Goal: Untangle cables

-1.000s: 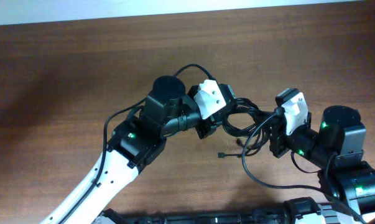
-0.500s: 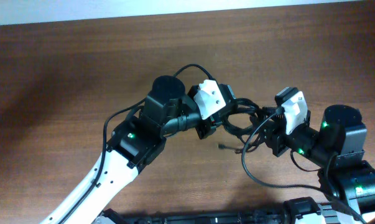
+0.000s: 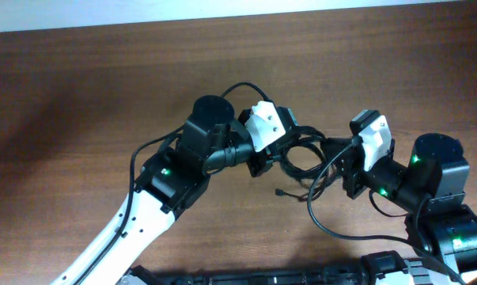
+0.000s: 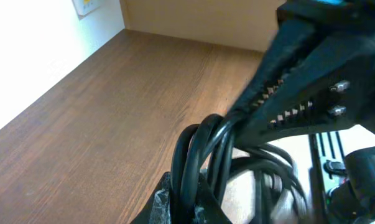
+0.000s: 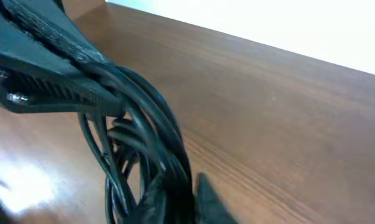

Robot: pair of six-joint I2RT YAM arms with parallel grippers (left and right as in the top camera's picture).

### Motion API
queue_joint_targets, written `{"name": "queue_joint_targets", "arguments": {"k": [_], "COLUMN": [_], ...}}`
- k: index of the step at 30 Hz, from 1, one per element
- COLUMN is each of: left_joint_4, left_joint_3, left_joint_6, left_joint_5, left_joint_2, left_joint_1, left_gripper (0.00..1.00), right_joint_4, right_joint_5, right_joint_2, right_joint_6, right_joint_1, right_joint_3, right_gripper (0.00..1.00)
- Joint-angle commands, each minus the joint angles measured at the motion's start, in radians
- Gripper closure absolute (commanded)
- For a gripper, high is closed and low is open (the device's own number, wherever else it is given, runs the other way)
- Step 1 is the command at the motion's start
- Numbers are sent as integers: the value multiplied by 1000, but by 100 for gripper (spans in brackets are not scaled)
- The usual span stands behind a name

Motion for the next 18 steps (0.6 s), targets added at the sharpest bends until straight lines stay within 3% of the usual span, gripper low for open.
{"name": "queue_joint_targets", "arguments": {"k": [1,6,8,9,10,11,18], "left_joint_4": [10,10,8,7,7,6,-11], "left_joint_3": [20,20,20,20,20,20,20], "left_joint_6": [8,8,8,6,-3,-20,-76], "left_joint_5": [77,55,25,7,-20,-48,-102], "left_joint_2": [-23,-23,-23,-23,-23,-23,-23], "left_joint_1": [-11,-11,-11,-11,-11,-11,-11], "left_gripper": [84,78,45,34,9,1,1], "right_joint_4": [10,11,11,11,11,10,13], "right_joint_5": [-10,-6,13,42,76,123,207], "right_joint_2": [-3,-3,-3,-3,-3,-3,-3], "right_joint_6": [15,19,27,49,77,116,189], "right_joint_1": [-6,-6,-6,-6,-6,-6,-6], "right_joint_3": [18,18,18,18,18,18,18], "right_gripper": [96,96,96,96,96,96,96]}}
